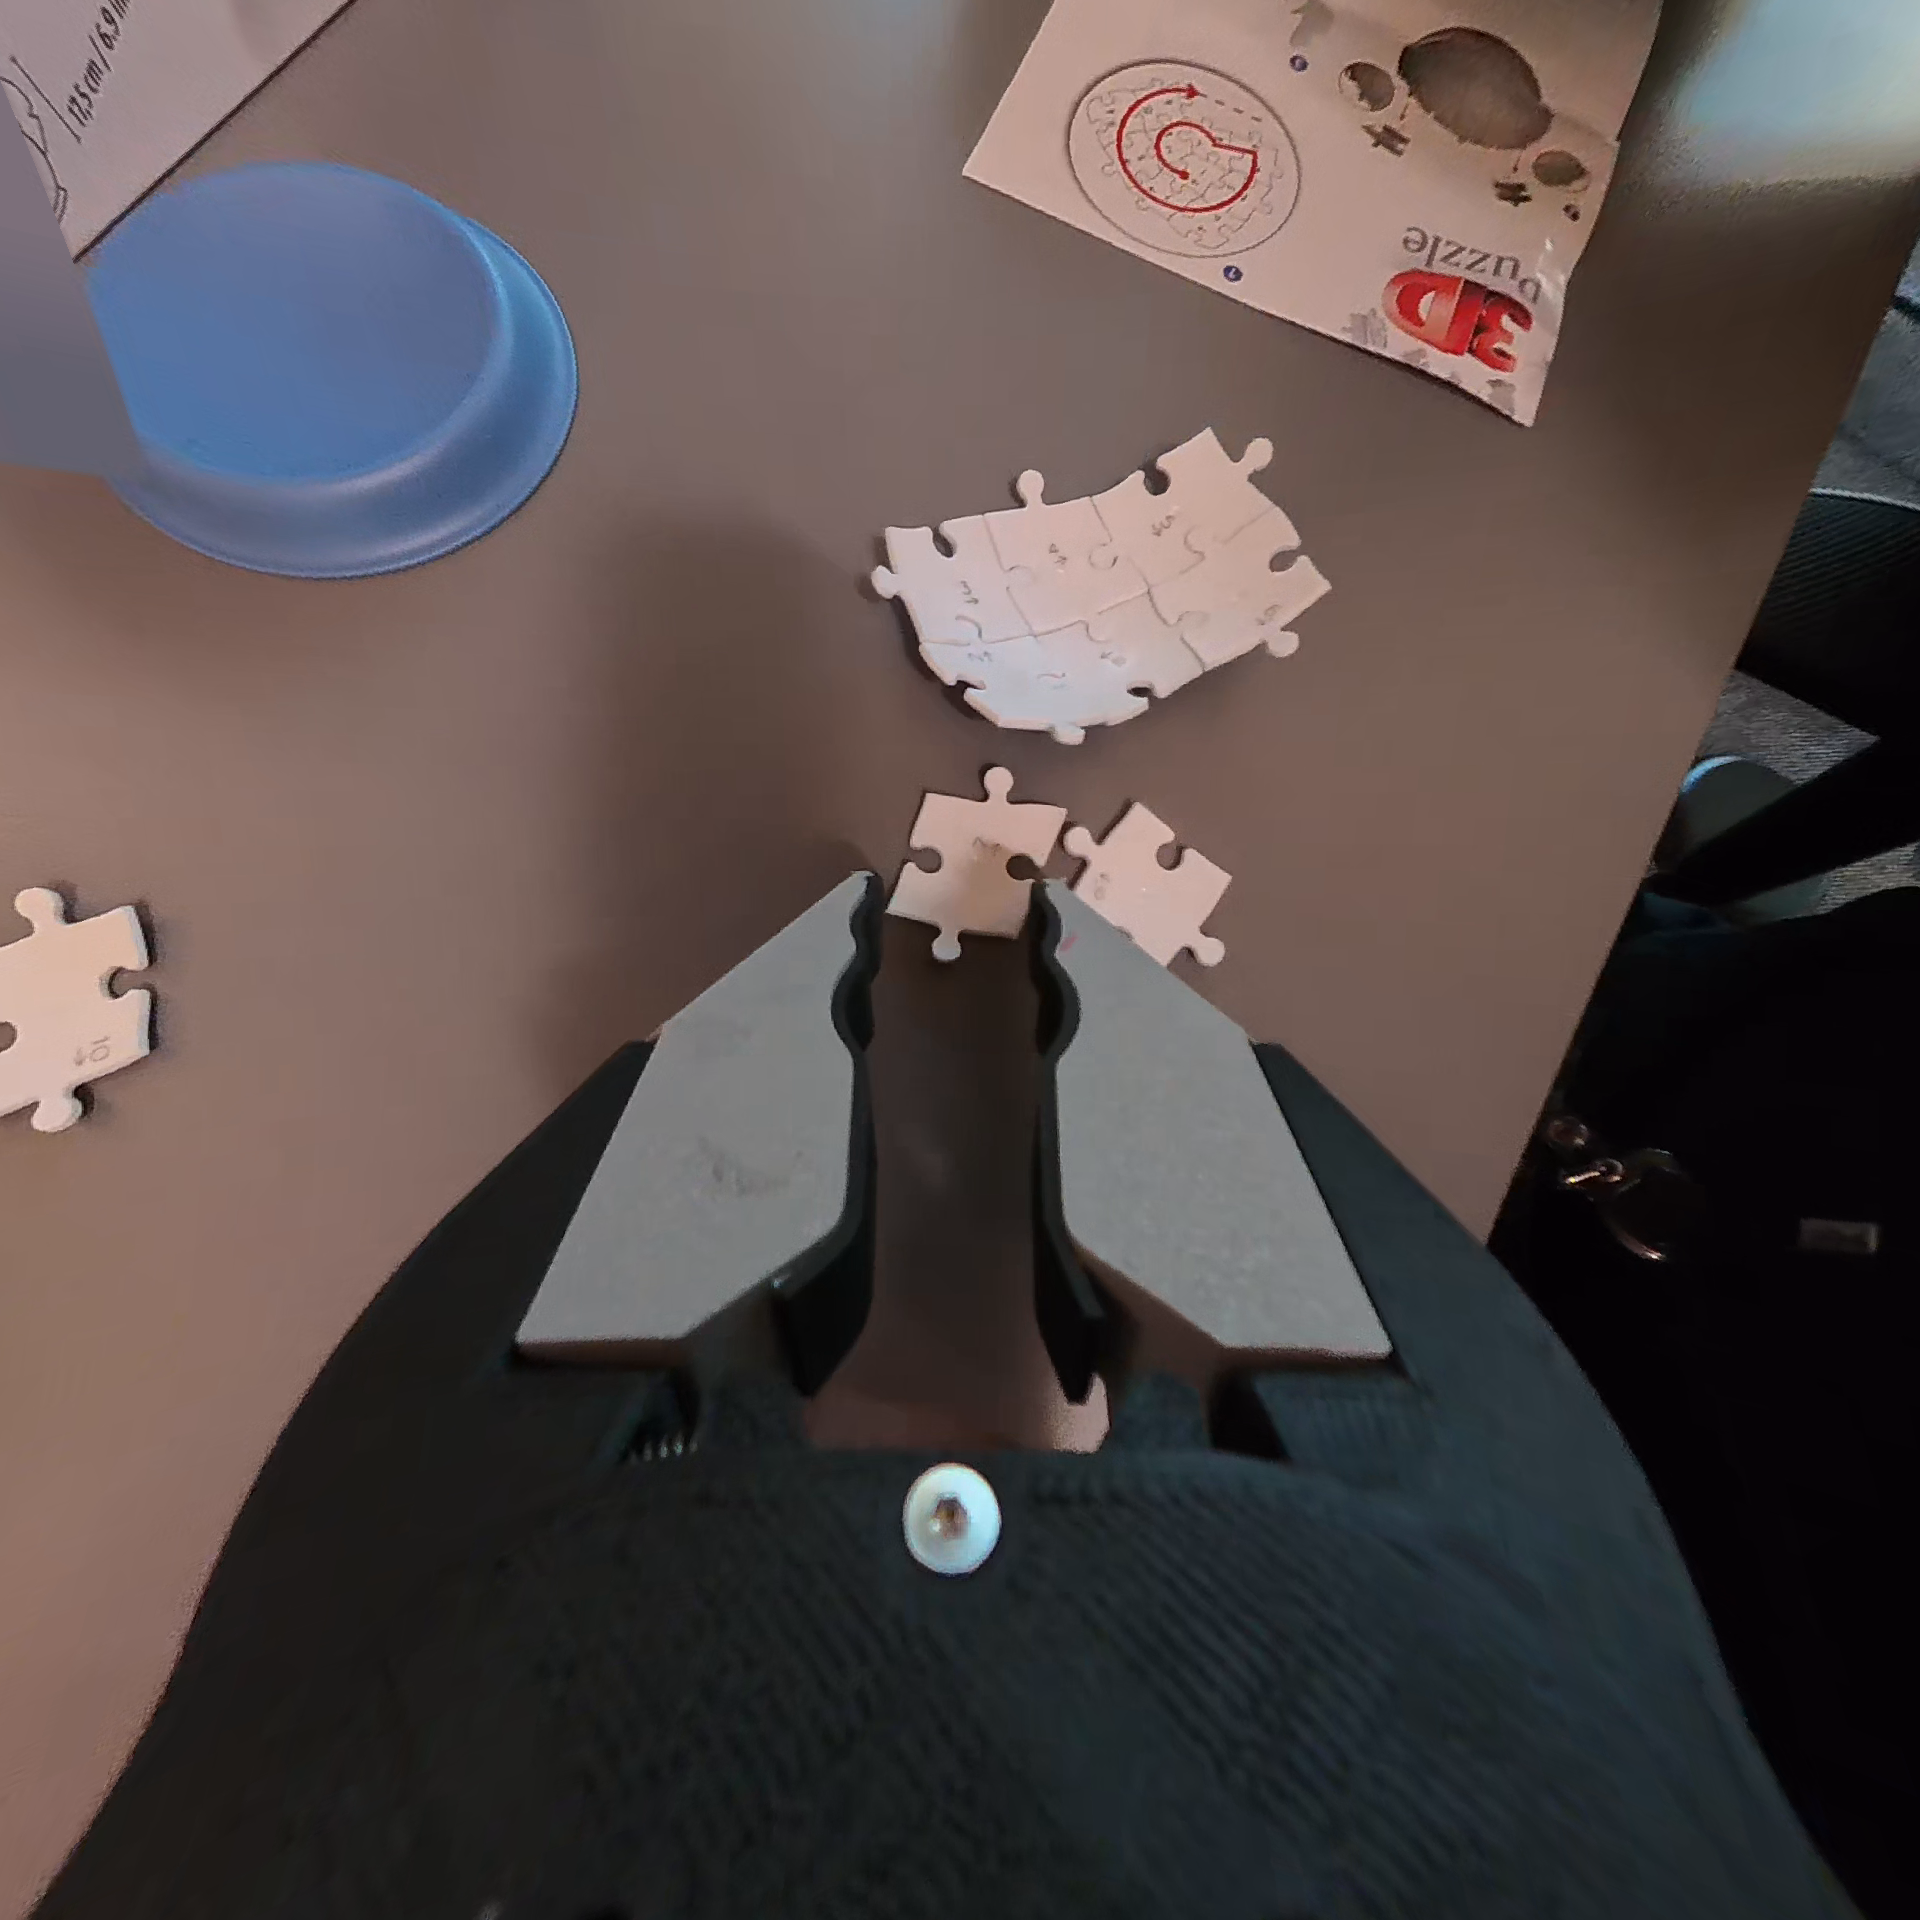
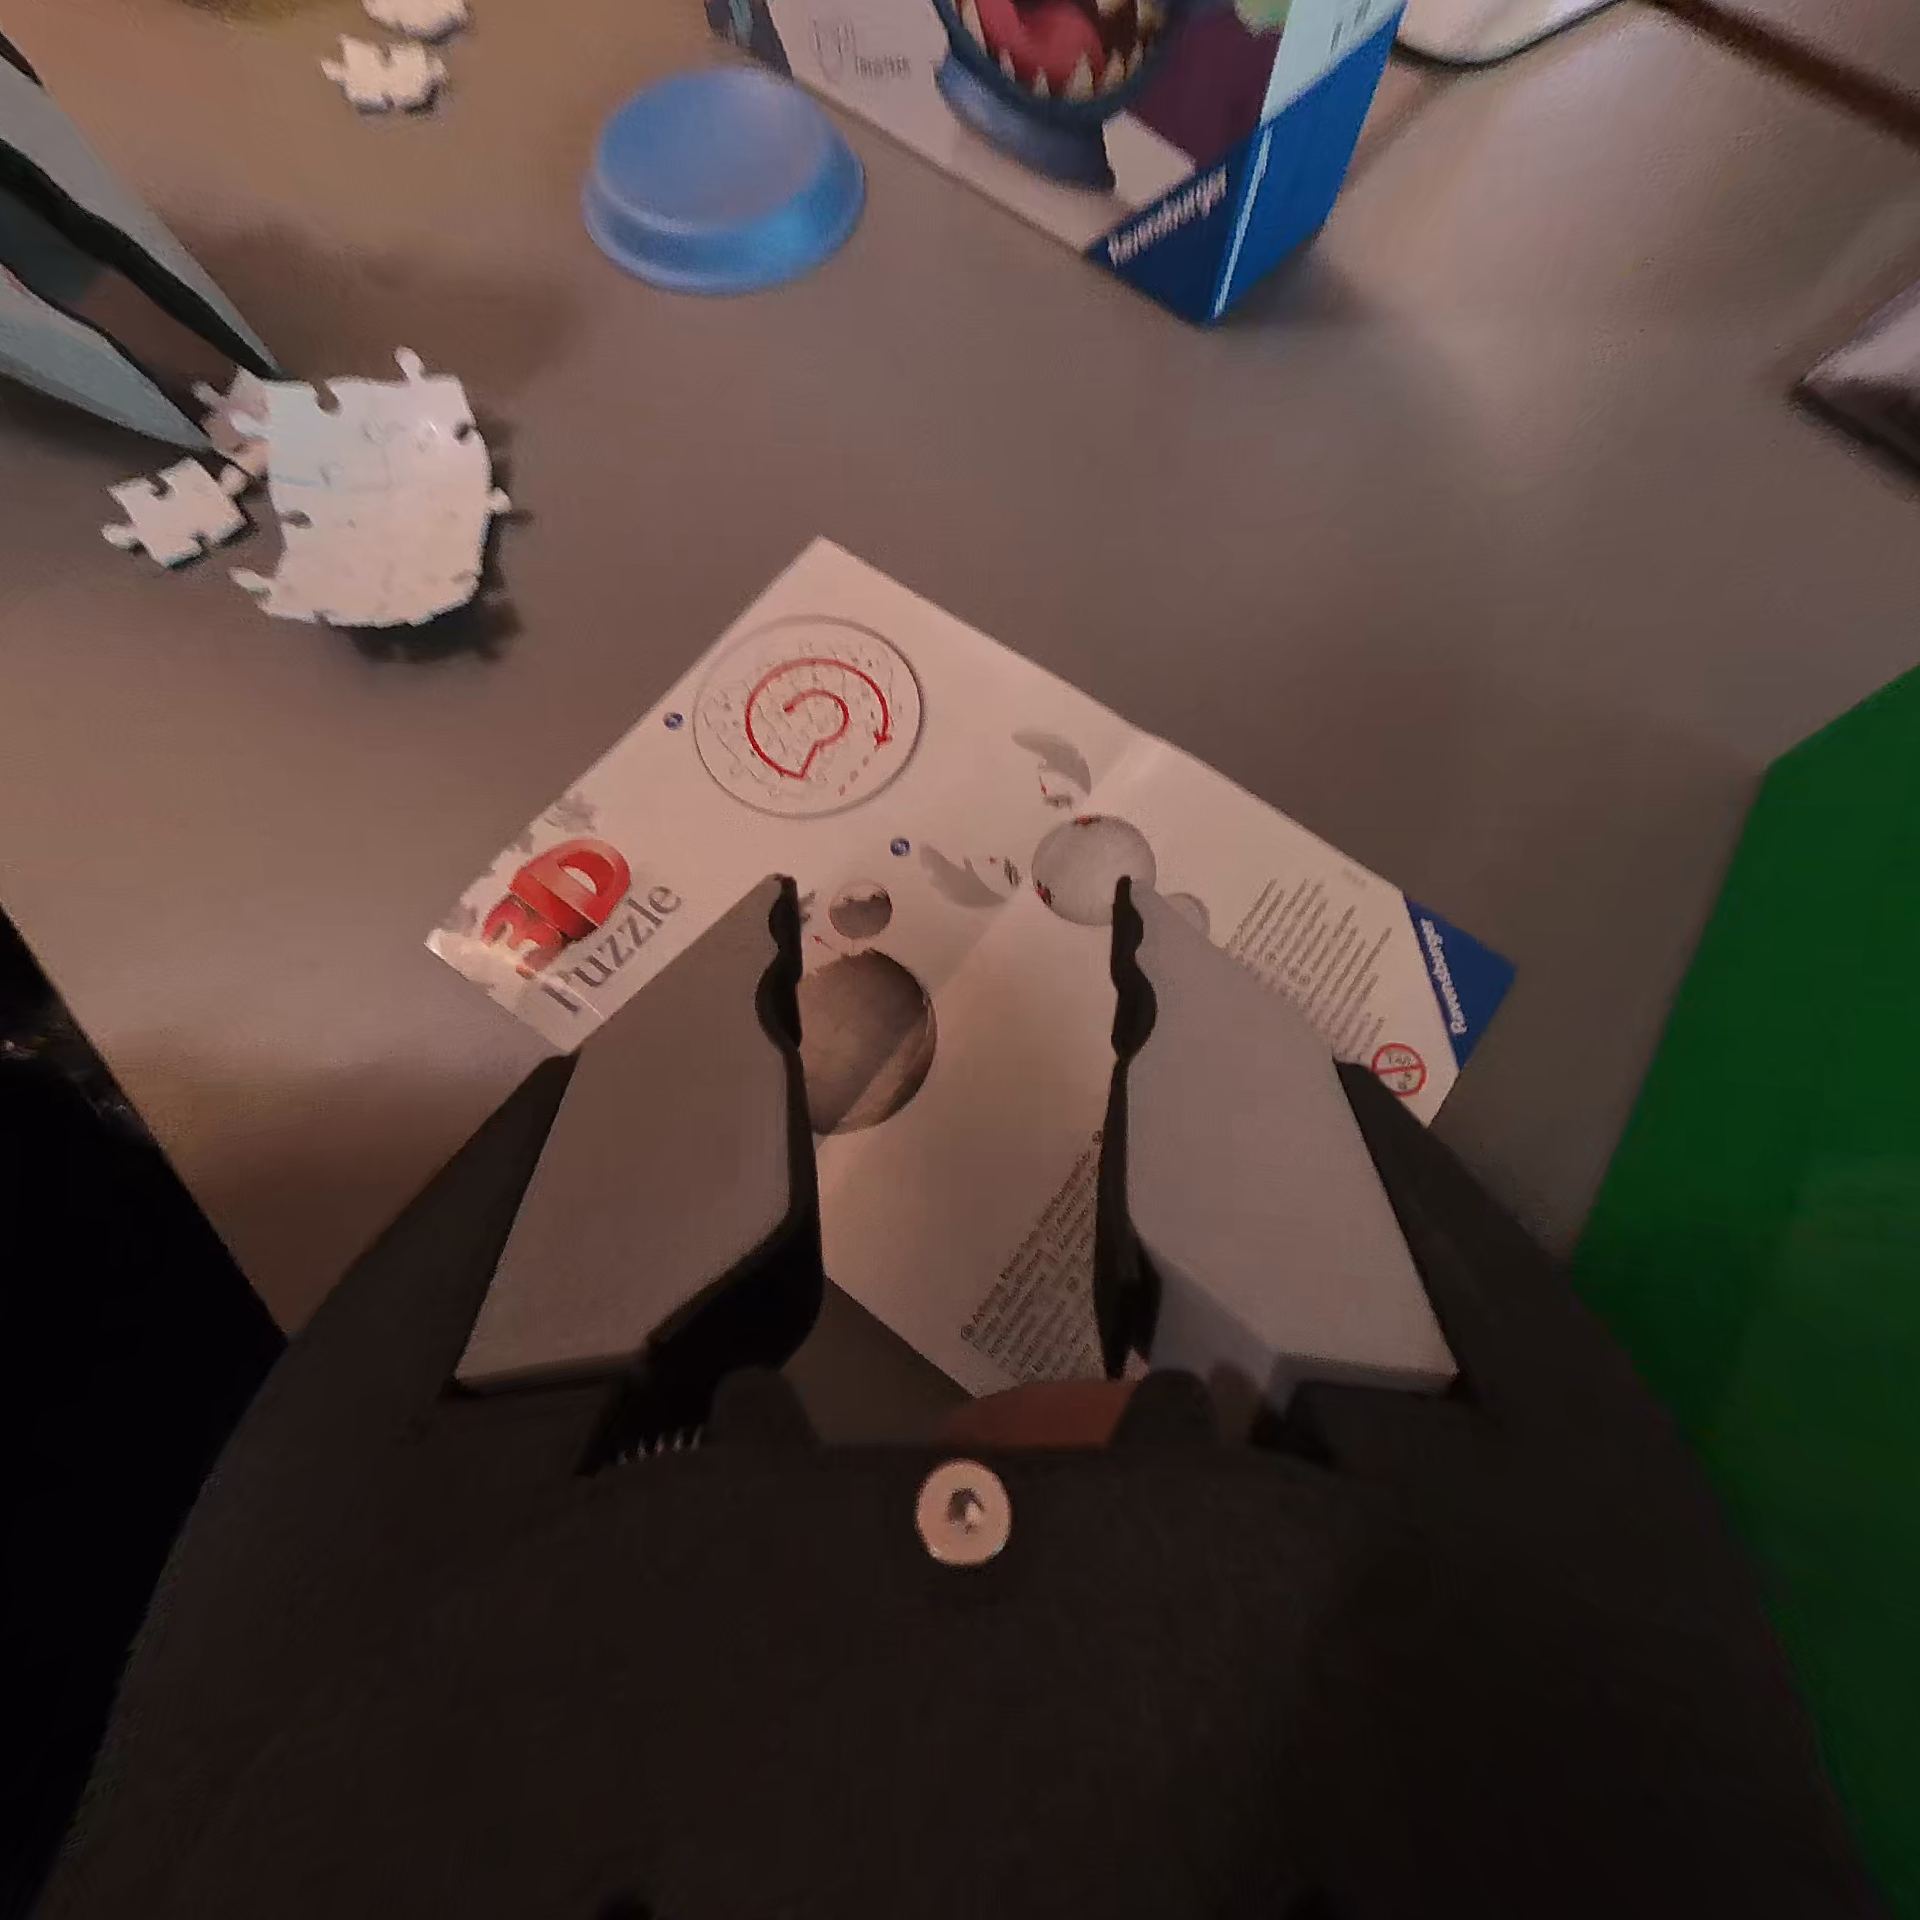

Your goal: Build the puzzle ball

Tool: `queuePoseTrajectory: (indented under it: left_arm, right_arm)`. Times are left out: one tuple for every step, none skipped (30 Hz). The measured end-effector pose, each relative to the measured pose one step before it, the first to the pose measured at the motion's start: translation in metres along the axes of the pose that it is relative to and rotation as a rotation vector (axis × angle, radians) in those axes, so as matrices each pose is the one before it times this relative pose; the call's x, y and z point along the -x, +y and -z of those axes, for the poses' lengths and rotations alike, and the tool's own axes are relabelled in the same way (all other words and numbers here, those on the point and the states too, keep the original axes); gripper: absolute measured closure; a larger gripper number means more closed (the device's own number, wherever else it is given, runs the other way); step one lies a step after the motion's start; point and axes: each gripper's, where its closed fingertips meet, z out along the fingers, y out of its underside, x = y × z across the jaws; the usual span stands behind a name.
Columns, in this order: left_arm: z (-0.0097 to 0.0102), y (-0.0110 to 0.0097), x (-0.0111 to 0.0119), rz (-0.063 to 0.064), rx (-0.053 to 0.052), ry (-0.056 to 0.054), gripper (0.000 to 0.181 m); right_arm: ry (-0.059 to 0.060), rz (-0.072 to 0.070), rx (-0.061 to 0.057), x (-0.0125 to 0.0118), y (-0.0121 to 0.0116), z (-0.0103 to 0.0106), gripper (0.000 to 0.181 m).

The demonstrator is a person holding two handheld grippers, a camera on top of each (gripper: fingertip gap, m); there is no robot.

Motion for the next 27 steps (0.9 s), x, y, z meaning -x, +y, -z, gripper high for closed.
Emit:
queuePoseTrajectory:
  left_arm:
    - [-0.00022, -0.00047, -0.00025, 0.0046, -0.0055, 0.006, 0.154]
    - [-0.00045, -0.00054, -0.00048, 0.0028, -0.0064, 0.0045, 0.154]
    - [-0.00056, -0.00036, -0.00055, 0.0, -0.0055, 0.0034, 0.154]
    - [-0.00048, -0.00049, -0.00011, -0.0025, -0.0048, 0.0003, 0.155]
    - [-0.00053, -0.00029, 0.00029, -0.0017, -0.0031, -0.002, 0.156]
    - [-0.00027, -0.00023, 0.00038, -0.0015, -0.0015, -0.002, 0.158]
    - [-0.00021, -0.00009, 0.00042, -0.0012, -0.0005, -0.0024, 0.159]
    - [-0.00014, -0.00004, 0.00074, -0.0009, -0.0002, -0.0033, 0.161]
    - [-0.00023, 0.00019, 0.00072, -0.0009, 0.0004, -0.003, 0.165]
    - [-0.00015, -0.00014, 0.00019, 0.0, -0.0012, 0.0007, 0.168]
    - [-0.00021, -0.00006, -0.00052, 0.0027, -0.001, 0.0055, 0.169]
    - [-0.00024, -0.00009, -0.0005, 0.0016, -0.0008, 0.0064, 0.17]
    - [-0.00009, -0.0001, -0.00041, 0.0002, -0.0012, 0.0054, 0.171]
    - [-0.00013, -0.00003, -0.00036, 0.0006, -0.0015, 0.0056, 0.172]
    - [-0.00018, -0.00014, -0.00024, 0.0019, -0.0016, 0.0055, 0.172]
    - [-0.00022, -0.00018, -0.00016, 0.0026, -0.0014, 0.005, 0.173]
    - [-0.00002, -0.00013, 0.00015, 0.002, -0.0011, 0.0041, 0.173]
    - [0.00001, 0.0, 0.00019, 0.0024, -0.0014, 0.0038, 0.174]
    - [-0.00002, -0.00006, 0.00016, 0.003, -0.0017, 0.0038, 0.174]
    - [0.00006, 0.00001, 0.00008, 0.003, -0.0021, 0.0034, 0.174]
    - [0.00017, 0.00011, 0.00005, 0.0034, -0.002, 0.0035, 0.175]
    - [0.00032, 0.00025, -0.00021, 0.0029, -0.0002, 0.0049, 0.175]
    - [0.00039, 0.00045, -0.00033, 0.0003, 0.0004, 0.0047, 0.175]
    - [0.00024, 0.00052, -0.00058, -0.0019, 0.0002, 0.0051, 0.175]
    - [0.00033, 0.00032, -0.00057, -0.0026, -0.0004, 0.0042, 0.175]
    - [0.00015, 0.00023, -0.00012, -0.0007, -0.0006, 0.001, 0.175]
    - [0.00016, 0.00016, -0.00019, -0.0008, 0.0001, 0.0014, 0.175]
  right_arm:
    - [0.0043, 0.0002, 0.0232, -0.00131, 0.00478, -0.00347, 0.124]
    - [0.0042, 0.0014, 0.0208, -0.0013, 0.00418, -0.00339, 0.124]
    - [0.0023, -0.0006, 0.0155, -0.00131, 0.00329, -0.00312, 0.124]
    - [-0.0015, -0.0043, 0.0103, -0.00125, 0.00252, -0.00263, 0.124]
    - [-0.0054, -0.0063, 0.0092, -0.00091, 0.0026, -0.00228, 0.124]
    - [-0.0064, -0.005, 0.0105, -0.00092, 0.00289, -0.00189, 0.125]
    - [-0.0037, -0.0023, 0.012, -0.0011, 0.00327, -0.00159, 0.125]
    - [-0.0002, 0.0009, 0.0131, -0.00133, 0.00349, -0.00145, 0.125]
    - [-0.0001, 0.0055, 0.0137, -0.00087, 0.0035, -0.00149, 0.125]
    - [0.0009, 0.0127, 0.0027, -0.00033, 0.00157, -0.00063, 0.125]
    - [-0.0015, 0.0148, 0.0013, 0.00048, 0.00095, -0.00004, 0.126]
    - [-0.0013, 0.0151, 0.0035, 0.0006, 0.0007, 0.00016, 0.125]
    - [0.0002, 0.0166, 0.0043, 0.00046, 0.00067, 0.00012, 0.125]
    - [-0.0026, 0.0143, 0.0006, 0.00082, -0.00006, -0.00005, 0.127]
    - [-0.0091, 0.0102, -0.0006, 0.0014, -0.00049, -0.00038, 0.128]
    - [-0.0089, 0.0085, -0.0009, 0.00108, -0.00089, -0.00087, 0.129]
    - [-0.0081, 0.0097, -0.0003, 0.00073, -0.001, -0.00101, 0.129]
    - [-0.0094, 0.0118, 0.0019, 0.00066, -0.00109, -0.00094, 0.129]
    - [-0.0105, 0.0153, 0.003, 0.00057, -0.00084, -0.00064, 0.13]
    - [-0.0114, 0.018, 0.0027, 0.00051, -0.00073, -0.00052, 0.131]
    - [-0.014, 0.0193, 0.0029, 0.00051, -0.00054, -0.00049, 0.131]
    - [-0.0175, 0.0252, 0.0055, 0.00095, -0.00053, -0.00034, 0.133]
    - [-0.0192, 0.0342, 0.0102, 0.00087, -0.00067, -0.0004, 0.135]
    - [-0.0193, 0.039, 0.016, 0.00038, -0.0008, -0.00033, 0.135]
    - [-0.0239, 0.0367, 0.0219, 0.00088, -0.00081, -0.00065, 0.137]
    - [-0.0275, 0.0318, 0.028, 0.00133, -0.00068, -0.00076, 0.139]
    - [-0.0222, 0.0242, 0.035, 0.00075, -0.00038, -0.00067, 0.14]
